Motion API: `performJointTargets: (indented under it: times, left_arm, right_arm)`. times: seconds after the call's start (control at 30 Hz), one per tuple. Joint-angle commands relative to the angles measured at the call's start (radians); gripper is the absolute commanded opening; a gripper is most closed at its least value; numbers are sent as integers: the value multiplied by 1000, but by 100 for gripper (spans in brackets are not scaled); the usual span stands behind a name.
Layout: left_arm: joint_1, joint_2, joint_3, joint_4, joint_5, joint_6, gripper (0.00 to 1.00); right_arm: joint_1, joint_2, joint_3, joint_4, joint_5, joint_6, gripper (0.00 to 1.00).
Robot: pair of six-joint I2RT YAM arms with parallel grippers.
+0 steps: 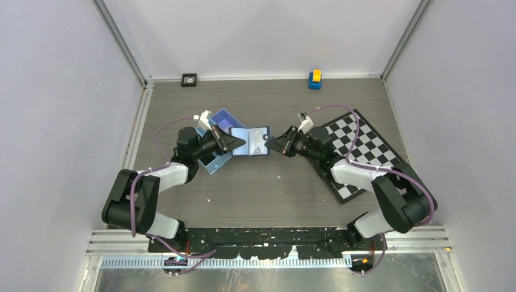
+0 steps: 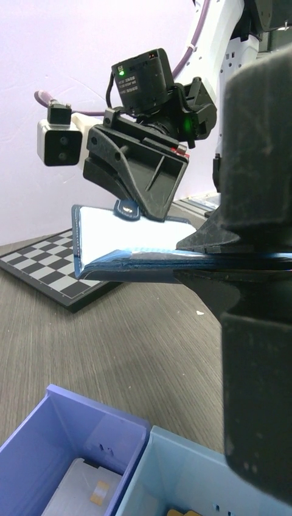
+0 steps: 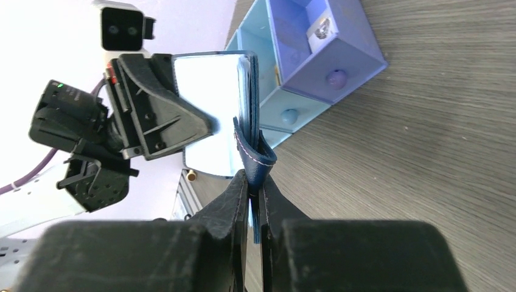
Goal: Take the credit cards out of the card holder
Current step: Remove the credit card from the card holder.
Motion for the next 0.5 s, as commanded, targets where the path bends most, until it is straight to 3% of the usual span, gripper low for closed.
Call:
performJointTargets:
  times: [0.0, 0.47]
  left_arm:
    - [1, -1, 15, 115, 46, -25, 0]
    - [-57, 16, 52, 123, 71, -6, 0]
  right_arm:
    - [9, 8, 67, -110, 41, -63, 13]
    - [84, -8, 122, -246, 110, -185, 19]
